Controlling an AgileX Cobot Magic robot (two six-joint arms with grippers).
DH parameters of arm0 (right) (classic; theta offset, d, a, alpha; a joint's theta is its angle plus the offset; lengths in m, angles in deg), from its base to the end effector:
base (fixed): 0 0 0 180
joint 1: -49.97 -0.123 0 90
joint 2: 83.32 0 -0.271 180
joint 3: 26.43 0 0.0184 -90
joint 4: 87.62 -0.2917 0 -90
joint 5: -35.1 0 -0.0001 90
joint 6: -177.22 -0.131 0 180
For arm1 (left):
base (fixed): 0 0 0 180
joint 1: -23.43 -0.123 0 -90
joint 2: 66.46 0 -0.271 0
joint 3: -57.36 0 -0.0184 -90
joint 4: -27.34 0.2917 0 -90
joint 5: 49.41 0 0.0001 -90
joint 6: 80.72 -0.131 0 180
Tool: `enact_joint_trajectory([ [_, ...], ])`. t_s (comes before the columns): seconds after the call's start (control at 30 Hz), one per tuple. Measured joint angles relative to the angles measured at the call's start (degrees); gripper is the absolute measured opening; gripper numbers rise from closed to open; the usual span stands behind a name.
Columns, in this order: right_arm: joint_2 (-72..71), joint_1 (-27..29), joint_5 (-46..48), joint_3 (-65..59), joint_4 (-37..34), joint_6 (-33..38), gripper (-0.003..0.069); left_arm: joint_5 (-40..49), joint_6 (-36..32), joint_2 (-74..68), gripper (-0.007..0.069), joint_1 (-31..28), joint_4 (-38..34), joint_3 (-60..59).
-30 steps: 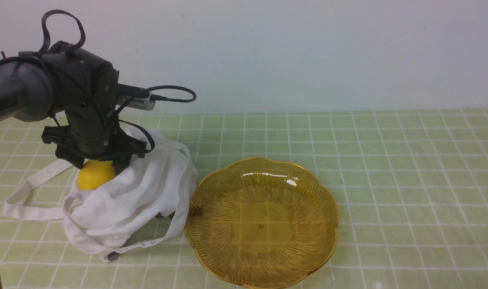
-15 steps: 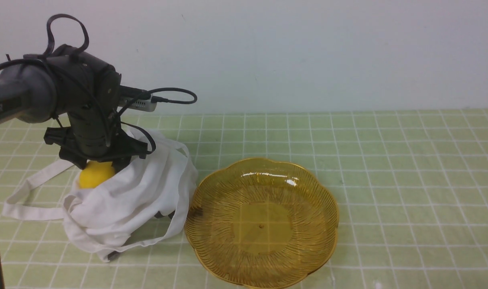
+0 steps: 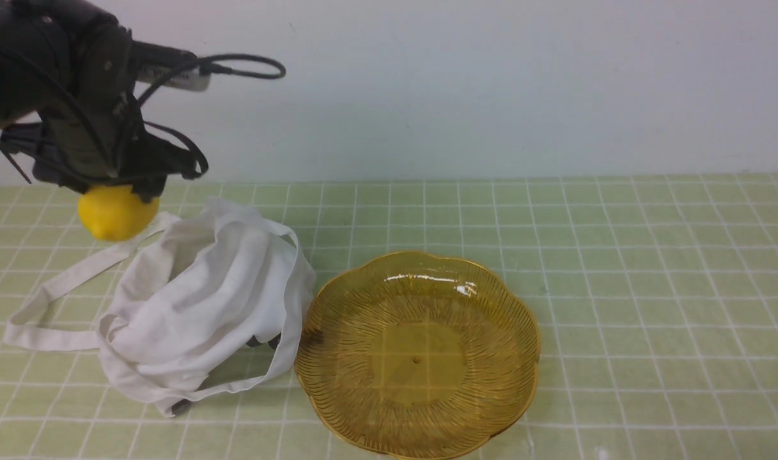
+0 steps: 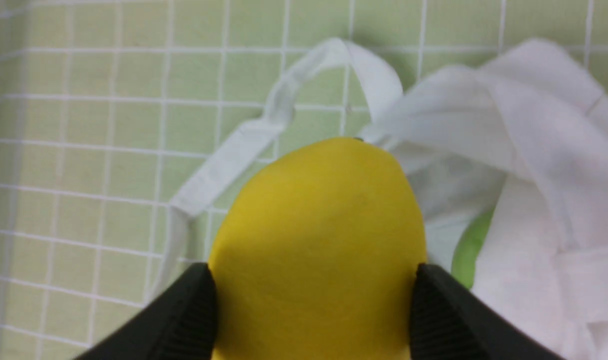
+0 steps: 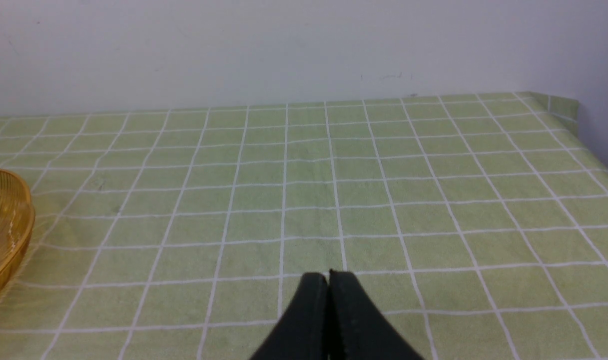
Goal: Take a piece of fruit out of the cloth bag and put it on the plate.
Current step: Use the left arm to put the lemon into the empty plate on the right
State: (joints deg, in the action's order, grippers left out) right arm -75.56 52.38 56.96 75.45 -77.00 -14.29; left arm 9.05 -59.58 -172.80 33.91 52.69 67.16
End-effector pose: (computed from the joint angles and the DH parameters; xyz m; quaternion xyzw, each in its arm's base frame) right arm 0.1453 -0.0151 0.1597 0.0488 0.8042 -0.0317 0.5915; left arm 0.4263 -0.0302 0.2600 -0.0172 0.9550 0.1420 0.2597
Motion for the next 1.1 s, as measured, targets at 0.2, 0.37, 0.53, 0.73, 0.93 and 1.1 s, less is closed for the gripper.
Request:
enact_joint_trajectory([
  [0.2, 0.00, 0.00, 0.00, 0.00, 0.00, 0.00, -0.0015, 5.97, -5.35, 4.06, 0.0444, 0.00, -7.74, 8.07],
  [0.37, 0.00, 0.00, 0.00, 0.00, 0.00, 0.00, -0.0015, 7.72, -17.32, 3.49, 0.0443, 0.82, -30.41, 5.49],
  [0.53, 0.00, 0.00, 0.00, 0.00, 0.00, 0.00, -0.0015, 6.73, -24.99, -0.08, 0.0443, 4.67, -42.14, 0.80],
  [0.73, 0.00, 0.00, 0.00, 0.00, 0.00, 0.00, -0.0015, 1.79, -28.33, -6.83, 0.0443, 11.22, -47.81, -0.69],
  [0.93, 0.00, 0.00, 0.00, 0.00, 0.00, 0.00, -0.0015, -5.14, -28.31, -11.19, 0.0443, 15.89, -48.72, -0.75],
  [1.1, 0.00, 0.00, 0.00, 0.00, 0.00, 0.00, -0.0015, -8.41, -28.15, -12.95, 0.0443, 17.46, -49.04, -0.75],
])
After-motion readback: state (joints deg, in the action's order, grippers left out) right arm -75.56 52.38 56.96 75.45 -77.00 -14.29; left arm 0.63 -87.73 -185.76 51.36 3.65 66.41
